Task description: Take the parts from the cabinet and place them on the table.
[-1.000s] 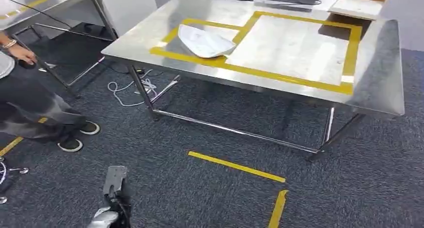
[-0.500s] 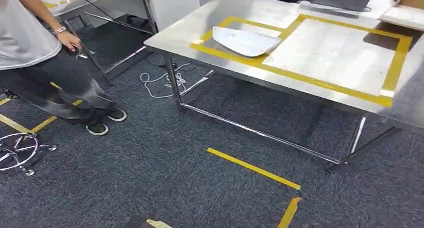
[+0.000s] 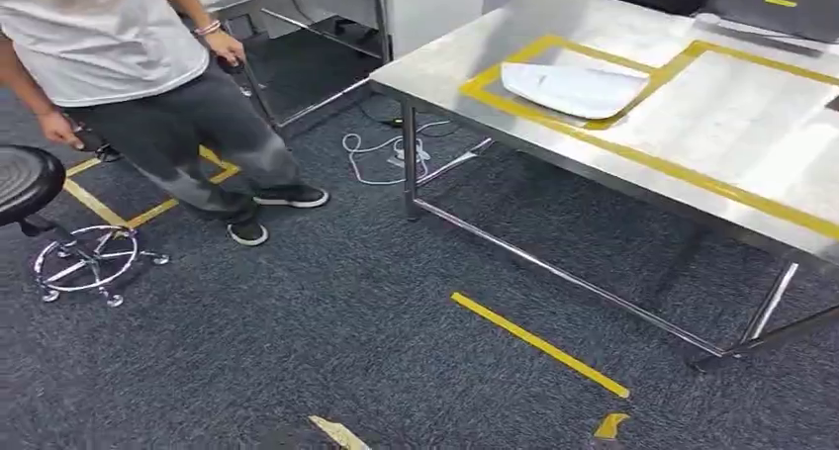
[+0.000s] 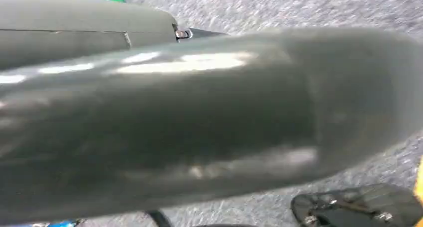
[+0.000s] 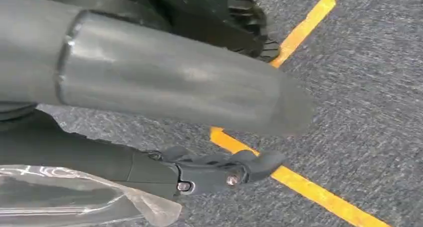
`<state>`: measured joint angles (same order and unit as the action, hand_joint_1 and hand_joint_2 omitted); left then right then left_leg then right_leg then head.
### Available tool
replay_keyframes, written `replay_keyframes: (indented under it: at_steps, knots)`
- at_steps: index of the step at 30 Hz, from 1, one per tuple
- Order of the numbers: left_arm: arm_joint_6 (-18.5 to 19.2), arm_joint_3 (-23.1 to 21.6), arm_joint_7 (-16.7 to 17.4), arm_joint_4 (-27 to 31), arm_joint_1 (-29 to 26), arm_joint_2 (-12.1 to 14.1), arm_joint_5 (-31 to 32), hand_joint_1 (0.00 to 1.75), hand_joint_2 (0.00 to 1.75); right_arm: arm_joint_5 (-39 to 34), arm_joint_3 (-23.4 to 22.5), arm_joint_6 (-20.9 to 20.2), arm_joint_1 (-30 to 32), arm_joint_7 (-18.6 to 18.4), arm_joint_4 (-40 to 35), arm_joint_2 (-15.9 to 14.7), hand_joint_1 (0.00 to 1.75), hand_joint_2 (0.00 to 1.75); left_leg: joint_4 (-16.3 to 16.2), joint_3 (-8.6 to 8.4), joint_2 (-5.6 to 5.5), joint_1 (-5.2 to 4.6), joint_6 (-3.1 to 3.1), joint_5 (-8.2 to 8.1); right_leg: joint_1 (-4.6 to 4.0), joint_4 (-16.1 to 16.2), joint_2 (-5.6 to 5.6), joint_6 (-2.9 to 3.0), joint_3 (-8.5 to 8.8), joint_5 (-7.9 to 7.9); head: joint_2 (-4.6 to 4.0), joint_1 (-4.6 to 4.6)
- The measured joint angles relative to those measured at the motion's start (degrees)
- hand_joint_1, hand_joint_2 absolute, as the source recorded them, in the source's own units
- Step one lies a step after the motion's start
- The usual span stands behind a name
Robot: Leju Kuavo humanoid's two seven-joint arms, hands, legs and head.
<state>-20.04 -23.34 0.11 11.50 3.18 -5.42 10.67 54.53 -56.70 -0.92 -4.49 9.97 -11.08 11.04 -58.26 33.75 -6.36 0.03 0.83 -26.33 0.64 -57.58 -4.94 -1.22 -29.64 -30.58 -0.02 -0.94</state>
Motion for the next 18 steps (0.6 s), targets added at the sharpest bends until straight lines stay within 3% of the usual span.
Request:
replay_keyframes:
  at_steps: [1,2,3,4,5,7,8,9,11,12,13,14,17,18]
  knots:
    - [0.11,-0.17,0.19,-0.17,-0.23,0.0,0.0,0.0,0.0,-0.09,0.0,0.0,0.1,0.0,0.0,0.0,0.0,0.0,0.11,0.06,-0.53,0.12,-0.43,0.28,-0.1,0.05,0.5,0.24,0.0,0.16,0.0,0.07]
    - [0.46,-0.44,0.68,-0.37,-0.32,0.29,0.13,0.0,0.0,-0.24,-0.04,0.0,0.11,0.02,0.02,0.18,0.0,0.0,0.04,0.24,-1.0,-0.13,-0.81,0.28,0.38,0.76,1.53,0.83,0.31,0.71,0.02,0.02]
    - [0.94,-0.77,1.23,-0.5,-0.47,0.46,0.31,0.0,0.0,-0.44,-0.11,0.11,0.14,0.11,0.02,0.22,0.0,0.0,-0.69,0.4,1.59,-0.24,-1.08,-0.5,0.46,1.05,2.32,1.06,0.56,0.88,0.0,-0.09]
    - [1.46,-1.09,1.59,-0.61,-0.46,0.7,0.5,0.0,0.0,-0.79,-0.15,0.11,0.12,0.37,0.02,0.37,0.0,0.0,-3.5,1.63,3.72,-0.28,-1.46,-2.43,0.45,1.07,3.08,1.24,0.58,0.86,0.0,-0.64]
    - [1.53,-1.18,1.95,-0.63,-0.33,0.88,0.33,0.0,0.0,-1.38,-0.33,0.09,0.19,0.61,0.02,0.39,0.0,0.0,-7.91,3.63,4.83,-0.12,-1.8,-4.73,0.36,1.03,4.09,1.38,0.59,0.76,0.0,-0.72]
    - [1.0,-1.16,2.03,-0.7,-0.39,1.14,-1.1,0.0,0.0,-2.05,-0.88,0.04,0.45,0.74,0.02,0.48,0.0,0.0,-16.41,7.46,5.6,0.22,-2.27,-8.1,0.29,1.0,6.09,1.44,0.57,0.59,0.0,-0.7]
    - [0.27,-1.05,1.69,-0.72,-0.54,1.18,-1.79,0.0,0.0,-2.01,-0.98,0.04,0.53,-0.02,0.02,0.54,0.0,0.0,-17.39,7.82,5.73,0.39,-2.4,-7.9,0.29,1.0,6.84,1.42,0.61,0.57,0.0,-0.72]
    - [-0.53,-0.89,1.16,-0.74,-0.82,1.29,-1.92,0.0,0.0,-1.75,-1.01,0.02,0.6,-1.1,0.02,0.66,0.0,0.0,-15.8,6.86,5.87,0.55,-2.5,-6.39,0.29,1.0,7.6,1.33,0.64,0.5,0.0,-0.7]
    - [-1.79,-0.89,-0.2,-0.74,-1.05,1.51,-1.79,0.0,0.0,-1.22,-1.03,-0.15,0.67,-2.87,0.02,0.81,0.0,0.0,-6.29,1.9,7.0,0.61,-2.37,-1.52,0.3,1.0,8.89,1.09,0.92,0.32,0.0,-0.72]
    - [-2.14,-0.9,-0.44,-0.74,-0.96,1.55,-1.75,0.0,0.0,-1.03,-1.03,-0.2,0.73,-3.21,0.02,0.94,0.0,0.0,-1.02,-0.95,8.96,0.52,-2.14,0.15,0.26,1.0,9.49,0.86,1.15,0.17,0.0,-0.74]
    - [-2.43,-0.89,-0.81,-0.74,-0.73,1.53,-1.75,0.0,0.0,-0.98,-1.05,-0.22,0.75,-3.32,0.02,0.94,0.0,0.0,0.21,-1.54,10.44,-0.29,-1.63,-1.02,-0.18,0.97,10.0,0.51,1.07,-0.04,0.0,-0.74]
    - [-3.2,-0.87,-1.82,-0.74,-0.75,1.51,-2.06,0.0,0.0,-0.92,-1.05,-0.24,0.74,-3.39,0.02,0.94,0.0,0.0,0.33,-1.29,9.59,-0.15,-1.01,-0.65,-0.22,0.87,10.24,0.16,0.78,-0.15,0.02,-0.55]
    - [-5.69,0.65,-3.91,-0.81,-1.42,1.42,-6.5,0.0,0.0,0.24,-1.05,-0.16,0.88,-2.37,0.0,0.92,0.0,0.0,0.48,-1.03,8.2,-0.42,-0.02,-0.71,-0.03,1.16,11.58,-0.9,1.74,-0.37,0.0,-0.74]
    - [-4.91,1.6,-3.91,-0.81,-1.45,1.29,-9.02,0.0,0.0,0.11,-1.05,0.05,0.98,-1.88,-0.02,0.83,0.0,0.0,0.89,-1.36,7.73,0.05,0.44,-0.36,0.3,0.71,10.21,-1.31,1.06,-1.05,0.0,-0.68]
